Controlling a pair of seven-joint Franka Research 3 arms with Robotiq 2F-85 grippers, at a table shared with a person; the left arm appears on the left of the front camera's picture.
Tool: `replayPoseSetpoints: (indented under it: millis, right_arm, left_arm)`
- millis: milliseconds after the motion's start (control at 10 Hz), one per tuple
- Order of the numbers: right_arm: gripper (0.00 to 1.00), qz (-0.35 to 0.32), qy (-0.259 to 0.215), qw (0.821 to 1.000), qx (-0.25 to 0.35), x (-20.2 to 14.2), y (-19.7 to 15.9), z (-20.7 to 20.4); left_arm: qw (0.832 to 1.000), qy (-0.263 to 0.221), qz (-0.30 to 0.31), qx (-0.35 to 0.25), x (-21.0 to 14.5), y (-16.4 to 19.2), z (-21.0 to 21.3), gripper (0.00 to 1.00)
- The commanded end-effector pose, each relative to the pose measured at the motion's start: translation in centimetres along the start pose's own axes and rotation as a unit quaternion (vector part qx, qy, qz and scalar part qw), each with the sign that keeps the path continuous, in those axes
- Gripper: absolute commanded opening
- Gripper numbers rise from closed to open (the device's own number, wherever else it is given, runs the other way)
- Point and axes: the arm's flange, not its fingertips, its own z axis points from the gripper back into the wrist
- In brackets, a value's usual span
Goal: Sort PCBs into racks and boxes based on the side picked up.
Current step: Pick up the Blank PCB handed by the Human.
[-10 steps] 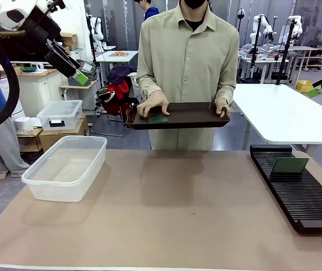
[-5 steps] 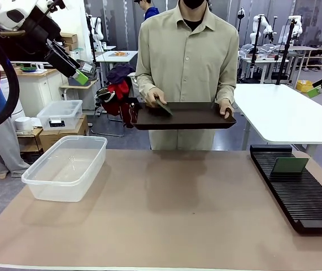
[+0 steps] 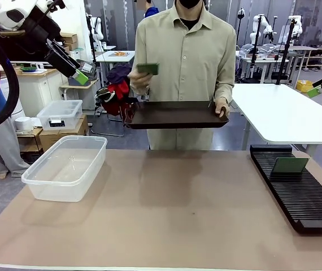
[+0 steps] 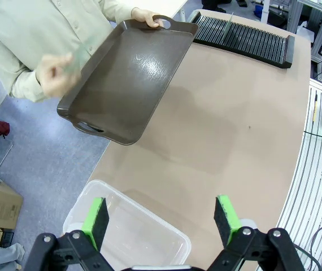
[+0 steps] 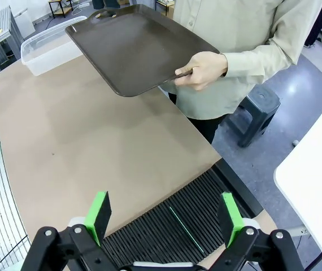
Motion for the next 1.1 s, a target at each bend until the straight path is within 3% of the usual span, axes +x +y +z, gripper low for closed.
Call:
replayPoseSetpoints:
  millis: [0, 1000]
  right_arm:
    - [1.0, 0.0, 0.002, 1.0, 0.0, 0.13, -0.11, -0.26]
    - [1.0, 0.0, 0.002, 1.0, 0.0, 0.13, -0.11, -0.26]
  left_arm:
    - [1.0, 0.004, 0.0, 0.003, -0.09, 0.02, -0.04, 1.0]
    - [1.0, 0.004, 0.0, 0.003, -0.09, 0.02, -0.04, 1.0]
